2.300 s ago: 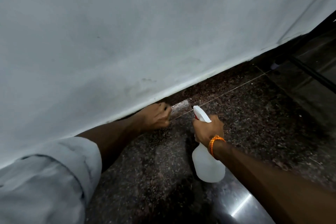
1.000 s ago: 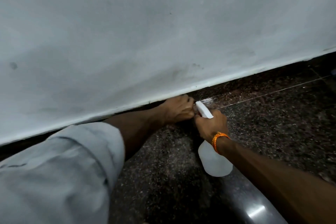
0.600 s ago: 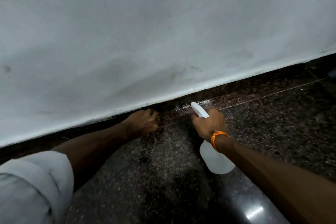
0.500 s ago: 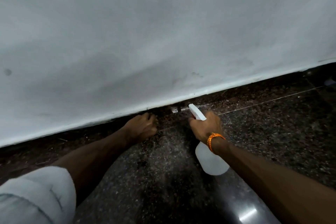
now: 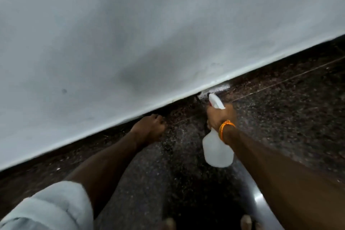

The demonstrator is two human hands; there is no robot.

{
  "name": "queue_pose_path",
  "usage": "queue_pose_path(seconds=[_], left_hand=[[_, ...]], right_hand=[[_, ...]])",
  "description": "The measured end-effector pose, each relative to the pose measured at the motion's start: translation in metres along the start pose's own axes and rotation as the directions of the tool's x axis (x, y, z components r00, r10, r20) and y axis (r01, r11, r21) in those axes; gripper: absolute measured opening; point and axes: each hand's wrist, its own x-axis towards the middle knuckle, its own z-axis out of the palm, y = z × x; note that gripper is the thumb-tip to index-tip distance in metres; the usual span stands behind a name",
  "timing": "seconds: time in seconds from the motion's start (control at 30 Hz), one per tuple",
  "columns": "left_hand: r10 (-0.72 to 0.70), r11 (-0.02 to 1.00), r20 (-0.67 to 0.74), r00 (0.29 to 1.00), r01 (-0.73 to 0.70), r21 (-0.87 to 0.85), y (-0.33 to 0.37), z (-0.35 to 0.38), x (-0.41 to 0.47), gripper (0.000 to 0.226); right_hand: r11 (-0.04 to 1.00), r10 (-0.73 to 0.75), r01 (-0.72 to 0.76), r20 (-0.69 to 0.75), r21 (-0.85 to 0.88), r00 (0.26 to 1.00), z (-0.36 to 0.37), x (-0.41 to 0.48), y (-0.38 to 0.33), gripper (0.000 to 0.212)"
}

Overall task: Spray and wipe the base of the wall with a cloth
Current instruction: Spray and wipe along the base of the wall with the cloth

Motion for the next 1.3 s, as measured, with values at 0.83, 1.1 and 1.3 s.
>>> queue_pose_path(seconds=[0.83,1.1,1.3], left_hand=[[0.229,0.923,-0.157,0.961,-0.163,0.348,-0.06,0.122,-0.052,0.046],[0.421,0.836,-0.265,0.867,-0.258,0.484,-0.04,0.097,-0.007,0.035],[0.327,0.88,-0.358,0.874,-0.145,0.452,-0.025,0.042,0.037,0.016]], right_hand=[[0.965,0.094,-0.131,0.164,0.229,0.982,0.132,-0.094,0.027,0.032],[0.973,0.072,-0.086,0.069,0.214,0.995,0.119,-0.096,0.046,0.006],[0.969,0.084,-0.088,0.027,0.233,0.996,0.118,-0.102,0.056,0.013]])
